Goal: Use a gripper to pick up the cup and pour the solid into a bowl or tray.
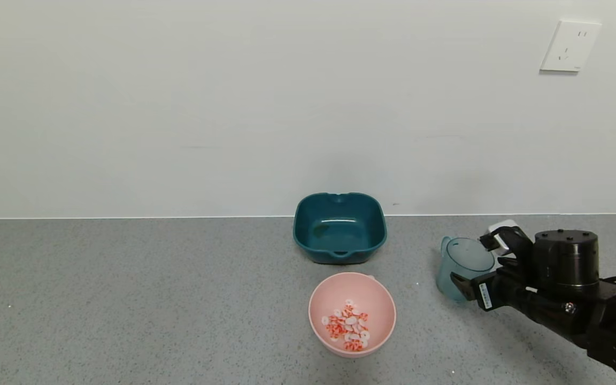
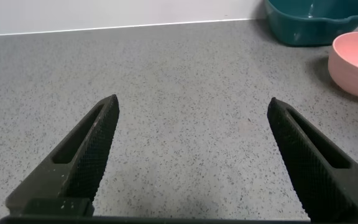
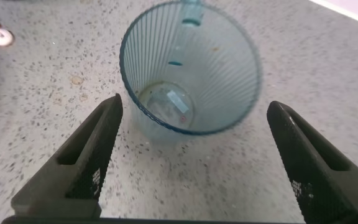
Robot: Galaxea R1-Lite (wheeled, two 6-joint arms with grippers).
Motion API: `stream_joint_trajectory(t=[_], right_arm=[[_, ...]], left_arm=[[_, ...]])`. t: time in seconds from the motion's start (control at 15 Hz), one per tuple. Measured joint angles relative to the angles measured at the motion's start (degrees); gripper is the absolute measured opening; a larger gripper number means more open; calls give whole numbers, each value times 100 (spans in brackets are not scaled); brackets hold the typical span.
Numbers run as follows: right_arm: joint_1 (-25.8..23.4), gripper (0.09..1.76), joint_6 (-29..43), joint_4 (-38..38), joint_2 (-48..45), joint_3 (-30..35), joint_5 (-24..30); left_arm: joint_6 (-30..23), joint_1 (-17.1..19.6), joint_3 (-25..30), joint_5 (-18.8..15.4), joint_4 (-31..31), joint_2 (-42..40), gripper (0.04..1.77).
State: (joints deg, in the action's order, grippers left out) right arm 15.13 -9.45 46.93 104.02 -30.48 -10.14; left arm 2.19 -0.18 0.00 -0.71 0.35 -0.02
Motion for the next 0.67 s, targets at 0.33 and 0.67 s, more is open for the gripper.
stream_joint_trajectory(t=[0.33,0.67], right_arm=[[66,170,102,-2055,-1571,-408,12],[85,170,217,-3619,-3165,-594,-2]], left_arm=[[0,0,0,2,-2,0,172],[11,0,0,0,-6,2,172]])
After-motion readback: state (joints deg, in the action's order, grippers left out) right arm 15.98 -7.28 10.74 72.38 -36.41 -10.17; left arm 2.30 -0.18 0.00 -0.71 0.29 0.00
